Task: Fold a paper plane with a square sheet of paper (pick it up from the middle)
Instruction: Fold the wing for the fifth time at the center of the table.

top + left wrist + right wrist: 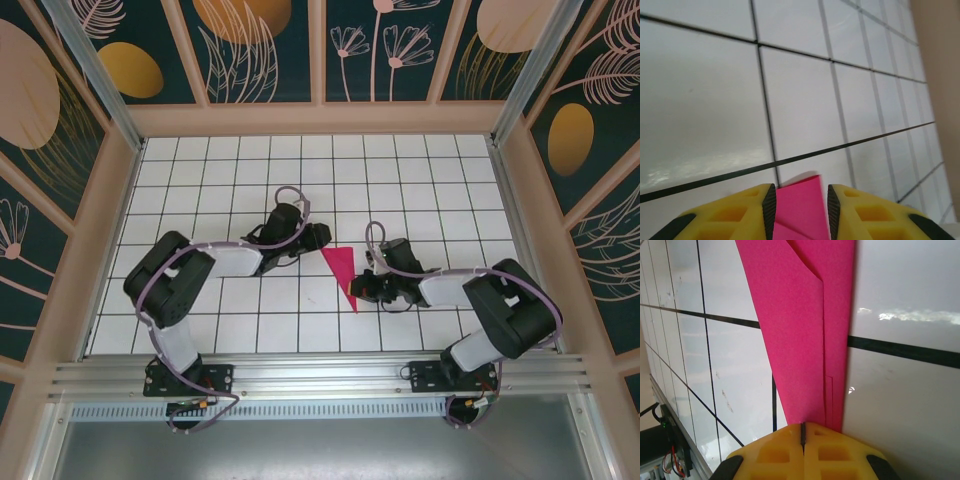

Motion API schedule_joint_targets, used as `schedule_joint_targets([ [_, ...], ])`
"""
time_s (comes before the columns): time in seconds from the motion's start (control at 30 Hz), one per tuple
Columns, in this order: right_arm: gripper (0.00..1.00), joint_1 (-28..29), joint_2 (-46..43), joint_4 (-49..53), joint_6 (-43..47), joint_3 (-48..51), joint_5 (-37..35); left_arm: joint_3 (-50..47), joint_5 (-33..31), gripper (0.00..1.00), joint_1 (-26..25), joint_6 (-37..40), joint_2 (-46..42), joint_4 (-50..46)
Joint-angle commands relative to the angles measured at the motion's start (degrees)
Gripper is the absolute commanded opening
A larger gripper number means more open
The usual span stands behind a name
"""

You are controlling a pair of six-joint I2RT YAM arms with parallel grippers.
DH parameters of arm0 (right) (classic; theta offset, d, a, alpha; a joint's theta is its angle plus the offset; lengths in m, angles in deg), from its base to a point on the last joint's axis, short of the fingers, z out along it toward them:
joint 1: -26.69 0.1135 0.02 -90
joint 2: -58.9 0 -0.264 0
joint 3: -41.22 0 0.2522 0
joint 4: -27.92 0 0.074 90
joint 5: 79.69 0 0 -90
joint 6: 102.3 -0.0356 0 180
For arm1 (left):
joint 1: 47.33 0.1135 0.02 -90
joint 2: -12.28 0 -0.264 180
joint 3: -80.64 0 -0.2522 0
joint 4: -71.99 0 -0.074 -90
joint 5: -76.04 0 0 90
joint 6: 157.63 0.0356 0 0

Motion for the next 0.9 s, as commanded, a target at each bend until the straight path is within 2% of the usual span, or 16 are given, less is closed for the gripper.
schedule_joint_targets([
  [0.0,0.0,0.87,3.54,10.61,3.51,1.31,-2.23,-3.73,2.3,0.35,-0.15,-2.25,-3.27,3.8],
  [0.13,0.0,0.9,3.96,10.96,4.89,0.48,-1.82,-3.6,7.26,0.33,-2.13,-2.75,-2.09,5.42],
  [0.27,0.0,0.86,4.63,11.41,5.72,-0.15,-1.9,-3.48,8.2,0.31,-4.33,-3.37,0.7,6.32],
  [0.4,0.0,0.86,5.09,11.1,5.59,-0.25,-1.66,-5.25,3.99,0.26,-4.28,-4.31,2.75,7.2],
  [0.73,0.0,0.79,5.89,11.04,5.64,-0.13,-1.52,-5.0,-4.14,0.24,-3.44,-2.73,7.3,4.55],
  [0.87,0.0,0.78,6.12,11.15,5.57,0.14,-1.9,-6.87,-6.14,0.25,-1.66,-2.6,5.35,4.16],
])
